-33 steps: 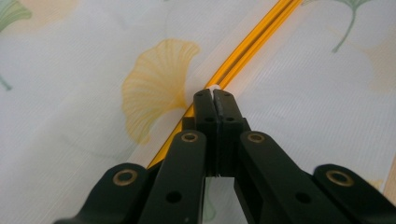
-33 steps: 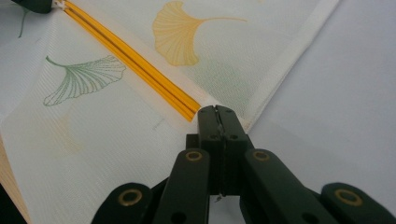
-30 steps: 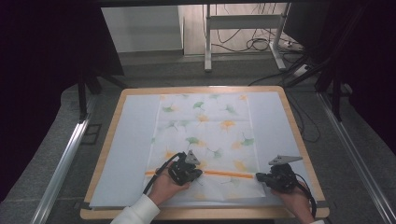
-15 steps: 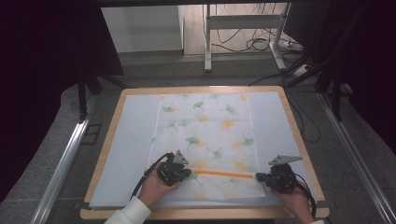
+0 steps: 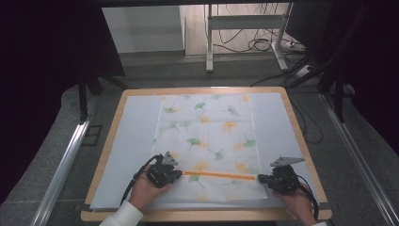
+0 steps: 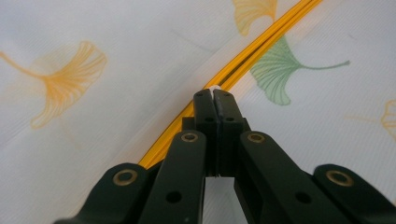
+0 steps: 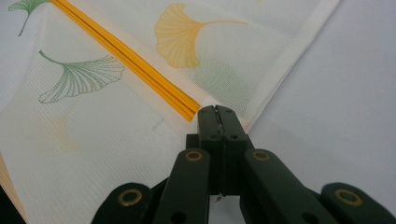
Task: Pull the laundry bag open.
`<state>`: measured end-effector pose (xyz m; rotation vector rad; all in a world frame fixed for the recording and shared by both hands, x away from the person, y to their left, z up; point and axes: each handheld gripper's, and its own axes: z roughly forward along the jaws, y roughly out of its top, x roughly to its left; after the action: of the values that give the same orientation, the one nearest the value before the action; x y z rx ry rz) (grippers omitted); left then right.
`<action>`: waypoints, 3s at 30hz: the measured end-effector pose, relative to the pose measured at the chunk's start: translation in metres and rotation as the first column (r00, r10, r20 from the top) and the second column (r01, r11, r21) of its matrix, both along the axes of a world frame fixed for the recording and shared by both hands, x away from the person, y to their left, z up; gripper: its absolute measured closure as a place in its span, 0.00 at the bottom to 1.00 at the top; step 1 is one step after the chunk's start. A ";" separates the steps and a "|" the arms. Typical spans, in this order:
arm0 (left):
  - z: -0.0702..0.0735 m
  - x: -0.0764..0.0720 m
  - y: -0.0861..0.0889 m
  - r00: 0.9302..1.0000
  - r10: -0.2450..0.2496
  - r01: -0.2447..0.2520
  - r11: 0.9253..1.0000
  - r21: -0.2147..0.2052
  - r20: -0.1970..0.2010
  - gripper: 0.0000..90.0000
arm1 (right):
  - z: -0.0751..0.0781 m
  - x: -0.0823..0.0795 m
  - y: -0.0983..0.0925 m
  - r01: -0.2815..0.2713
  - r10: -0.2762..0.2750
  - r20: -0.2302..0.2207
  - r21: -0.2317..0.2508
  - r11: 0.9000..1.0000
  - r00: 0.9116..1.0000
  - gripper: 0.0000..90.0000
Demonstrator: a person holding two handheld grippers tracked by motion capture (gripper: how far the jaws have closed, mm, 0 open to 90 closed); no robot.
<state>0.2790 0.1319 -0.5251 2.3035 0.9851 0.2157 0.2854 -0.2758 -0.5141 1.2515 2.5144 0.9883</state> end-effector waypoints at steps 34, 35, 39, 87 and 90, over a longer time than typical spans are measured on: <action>-0.002 -0.013 0.056 0.994 0.109 -0.108 0.994 0.013 -0.013 1.00 | 0.000 -0.001 0.001 -0.002 0.002 0.007 -0.009 1.000 1.000 1.00; -0.002 -0.013 0.057 0.994 0.109 -0.109 0.994 0.012 -0.014 1.00 | 0.000 -0.001 0.001 -0.002 0.002 0.007 -0.010 1.000 1.000 1.00; -0.002 -0.015 0.064 0.992 0.127 -0.126 0.992 0.011 -0.016 1.00 | 0.000 -0.001 0.001 -0.003 0.003 0.007 -0.010 1.000 1.000 1.00; -0.003 -0.026 0.102 0.977 0.212 -0.212 0.977 0.015 -0.015 1.00 | 0.000 -0.001 0.002 -0.004 0.004 0.011 -0.013 1.000 1.000 1.00; -0.004 -0.027 0.101 0.977 0.213 -0.213 0.977 0.014 -0.014 1.00 | 0.000 -0.001 0.002 -0.003 0.003 0.013 -0.013 1.000 1.000 1.00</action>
<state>0.2525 0.2330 -0.5287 2.2116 1.2429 0.2932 0.2840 -0.2740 -0.5139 1.2335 2.5096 0.9768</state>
